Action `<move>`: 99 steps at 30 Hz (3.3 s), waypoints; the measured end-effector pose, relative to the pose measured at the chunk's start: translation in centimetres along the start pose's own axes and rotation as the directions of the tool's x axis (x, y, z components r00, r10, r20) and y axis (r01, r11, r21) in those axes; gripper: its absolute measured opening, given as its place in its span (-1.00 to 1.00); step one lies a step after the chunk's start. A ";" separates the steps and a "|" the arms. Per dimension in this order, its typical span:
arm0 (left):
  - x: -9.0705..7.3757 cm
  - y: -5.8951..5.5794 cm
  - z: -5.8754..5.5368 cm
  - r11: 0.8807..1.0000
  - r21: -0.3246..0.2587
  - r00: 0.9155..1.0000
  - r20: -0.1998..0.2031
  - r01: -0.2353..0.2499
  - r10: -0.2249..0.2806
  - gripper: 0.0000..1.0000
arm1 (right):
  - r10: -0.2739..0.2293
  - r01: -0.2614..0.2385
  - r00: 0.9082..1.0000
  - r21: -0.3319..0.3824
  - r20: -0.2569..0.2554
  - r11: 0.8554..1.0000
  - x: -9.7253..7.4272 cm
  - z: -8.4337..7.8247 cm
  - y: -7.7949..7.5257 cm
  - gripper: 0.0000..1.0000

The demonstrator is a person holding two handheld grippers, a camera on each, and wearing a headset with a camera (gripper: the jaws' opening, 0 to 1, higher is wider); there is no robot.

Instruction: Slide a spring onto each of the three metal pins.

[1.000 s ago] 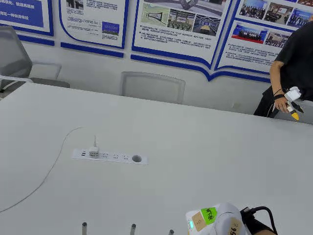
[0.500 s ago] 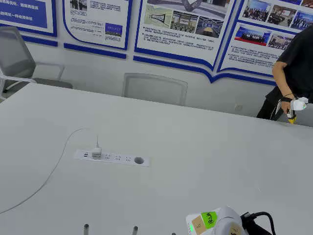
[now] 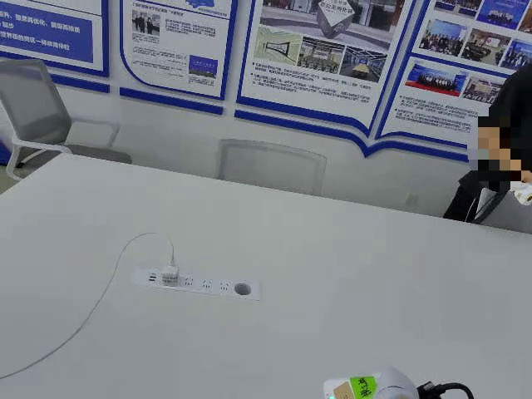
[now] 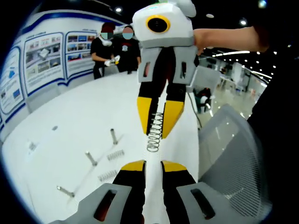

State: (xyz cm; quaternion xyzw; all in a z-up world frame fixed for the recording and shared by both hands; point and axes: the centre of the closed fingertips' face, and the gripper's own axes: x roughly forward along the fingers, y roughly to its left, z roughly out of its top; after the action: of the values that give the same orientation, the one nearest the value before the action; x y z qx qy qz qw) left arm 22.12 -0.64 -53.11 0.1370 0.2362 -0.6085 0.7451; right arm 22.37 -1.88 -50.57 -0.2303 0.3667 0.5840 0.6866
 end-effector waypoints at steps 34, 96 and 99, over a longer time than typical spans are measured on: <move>-5.6 5.5 -5.4 0.950 -0.201 0.971 -0.023 -0.237 0.237 -0.36 | -0.104 0.109 0.993 0.092 -0.057 0.990 1.2 -0.3 -5.8 -0.75; -10.5 12.9 -10.9 0.807 -0.386 0.886 -0.069 -0.447 0.459 0.27 | -0.038 0.037 0.994 -0.008 -0.107 0.999 11.1 6.1 -13.7 -0.75; -10.8 13.0 -11.0 0.802 -0.391 0.884 -0.070 -0.451 0.463 0.27 | -0.039 0.039 0.994 -0.006 -0.101 0.999 11.4 6.6 -14.0 -0.75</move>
State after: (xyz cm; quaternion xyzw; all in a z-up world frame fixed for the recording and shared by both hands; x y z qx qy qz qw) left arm 31.16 16.74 -57.95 0.0272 0.3038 -0.3525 0.8847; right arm 38.05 7.26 -56.83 -0.2681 0.3954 0.5588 0.6779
